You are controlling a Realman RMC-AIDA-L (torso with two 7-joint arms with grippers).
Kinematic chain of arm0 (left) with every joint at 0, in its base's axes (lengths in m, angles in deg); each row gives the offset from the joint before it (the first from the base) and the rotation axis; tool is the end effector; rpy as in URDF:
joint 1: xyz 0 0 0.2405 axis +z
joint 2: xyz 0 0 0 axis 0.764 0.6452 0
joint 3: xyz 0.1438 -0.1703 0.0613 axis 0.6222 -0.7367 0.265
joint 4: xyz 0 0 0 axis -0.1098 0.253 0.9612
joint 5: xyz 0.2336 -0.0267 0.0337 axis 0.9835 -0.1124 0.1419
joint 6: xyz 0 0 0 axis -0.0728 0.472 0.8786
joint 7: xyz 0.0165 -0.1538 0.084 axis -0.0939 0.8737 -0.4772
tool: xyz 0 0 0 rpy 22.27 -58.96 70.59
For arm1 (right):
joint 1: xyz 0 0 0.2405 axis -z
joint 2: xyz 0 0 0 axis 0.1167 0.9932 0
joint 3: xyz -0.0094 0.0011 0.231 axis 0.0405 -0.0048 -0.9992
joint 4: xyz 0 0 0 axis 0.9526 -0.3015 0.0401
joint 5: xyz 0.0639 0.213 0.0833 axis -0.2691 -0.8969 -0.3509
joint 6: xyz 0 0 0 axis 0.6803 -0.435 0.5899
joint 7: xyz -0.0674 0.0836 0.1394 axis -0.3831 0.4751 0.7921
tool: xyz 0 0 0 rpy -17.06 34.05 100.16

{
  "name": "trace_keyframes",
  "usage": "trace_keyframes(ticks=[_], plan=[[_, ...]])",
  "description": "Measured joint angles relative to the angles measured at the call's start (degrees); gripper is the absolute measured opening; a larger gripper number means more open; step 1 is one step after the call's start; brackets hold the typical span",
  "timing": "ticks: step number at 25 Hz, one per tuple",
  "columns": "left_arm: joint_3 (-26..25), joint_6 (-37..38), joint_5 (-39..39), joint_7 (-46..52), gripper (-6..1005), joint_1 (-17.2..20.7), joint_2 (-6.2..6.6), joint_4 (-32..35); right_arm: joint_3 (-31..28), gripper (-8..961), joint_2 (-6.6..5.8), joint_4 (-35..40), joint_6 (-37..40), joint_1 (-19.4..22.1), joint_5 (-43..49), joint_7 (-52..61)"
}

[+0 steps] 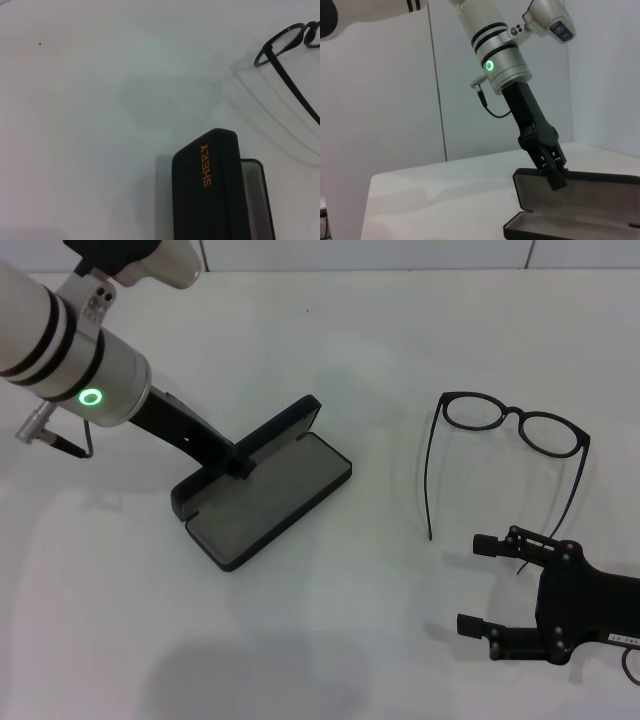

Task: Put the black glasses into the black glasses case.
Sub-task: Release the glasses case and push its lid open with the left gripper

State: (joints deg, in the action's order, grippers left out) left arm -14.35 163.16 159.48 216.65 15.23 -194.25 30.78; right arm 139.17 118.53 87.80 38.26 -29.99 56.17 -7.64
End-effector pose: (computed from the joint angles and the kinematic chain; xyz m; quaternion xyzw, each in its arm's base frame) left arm -0.1801 0.3844 -0.0035 -0.9167 -0.3420 0.1218 0.1668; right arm 0.2704 0.2721 -0.0687 -0.9448 0.0754 0.2981 0.1127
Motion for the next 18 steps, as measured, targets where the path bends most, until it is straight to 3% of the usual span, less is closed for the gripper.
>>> trace_keyframes(ticks=[11, 18], plan=[[0.0, 0.4, -0.3, -0.9, 319, -0.2, 0.0, 0.9, -0.1, 879, -0.09, 0.0, 0.0, 0.0, 0.0, 0.0], [0.0, 0.6, -0.3, -3.4, 213, -0.6, 0.14, 1.6, -0.3, 878, -0.09, 0.0, 0.0, 0.0, 0.0, 0.0]])
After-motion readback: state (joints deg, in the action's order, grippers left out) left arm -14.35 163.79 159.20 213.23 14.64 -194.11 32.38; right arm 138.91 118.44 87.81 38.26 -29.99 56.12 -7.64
